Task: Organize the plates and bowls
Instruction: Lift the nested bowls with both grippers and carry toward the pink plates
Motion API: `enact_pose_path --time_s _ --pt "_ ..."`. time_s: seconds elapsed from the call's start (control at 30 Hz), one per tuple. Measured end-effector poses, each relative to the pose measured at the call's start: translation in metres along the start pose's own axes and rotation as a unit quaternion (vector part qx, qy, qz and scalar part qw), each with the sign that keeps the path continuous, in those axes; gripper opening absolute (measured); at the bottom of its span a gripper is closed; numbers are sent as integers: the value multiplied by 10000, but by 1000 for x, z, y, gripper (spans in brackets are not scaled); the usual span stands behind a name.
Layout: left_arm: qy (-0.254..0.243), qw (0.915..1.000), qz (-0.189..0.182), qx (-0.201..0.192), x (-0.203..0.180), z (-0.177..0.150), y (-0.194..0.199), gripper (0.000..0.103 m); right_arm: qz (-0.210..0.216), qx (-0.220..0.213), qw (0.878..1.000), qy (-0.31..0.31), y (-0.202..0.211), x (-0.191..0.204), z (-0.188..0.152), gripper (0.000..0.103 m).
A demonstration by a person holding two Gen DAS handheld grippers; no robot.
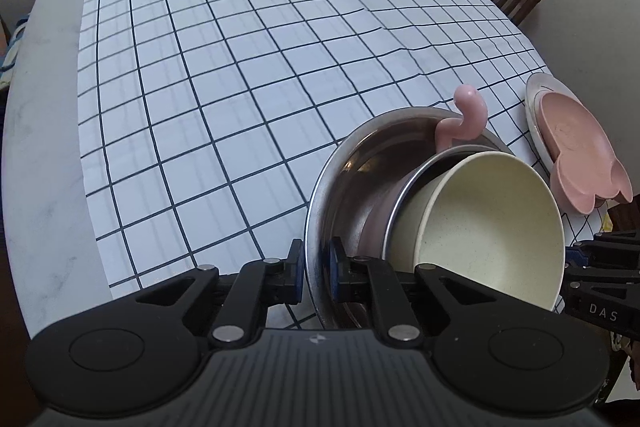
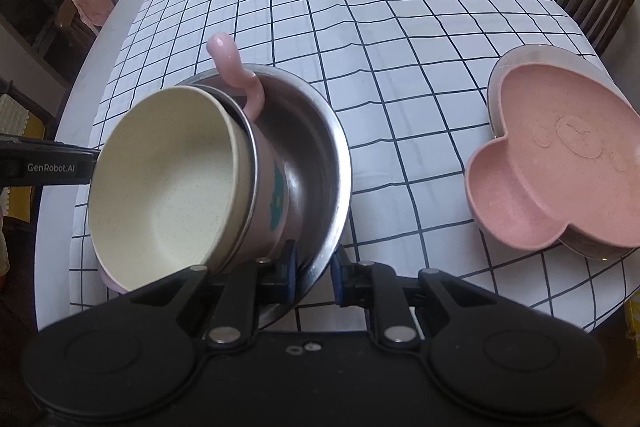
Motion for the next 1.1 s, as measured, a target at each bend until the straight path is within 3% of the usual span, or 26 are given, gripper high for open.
enact_pose_path --time_s 0.27,0.57,1.1 --pt "-85 9999 19 -146 -35 19 24 11 59 -71 9999 -53 30 -18 19 17" --pt "-256 9991 -48 -324 -99 53 30 11 -21 -196 9997 -158 67 -67 41 17" --pt "-304 9988 -113 -373 -221 94 -16 11 -231 -324 9991 -176 95 -191 68 17"
Point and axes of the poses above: each gripper's, at about its wrist camera, not at the fingertips, and y roughly against the way its jaws point, x to its left, z to its top, the point moved 5 cm from there along -y, roughly the way its jaws point, and after that the axes turned 11 degrees about -x, right-handed, at the moved point
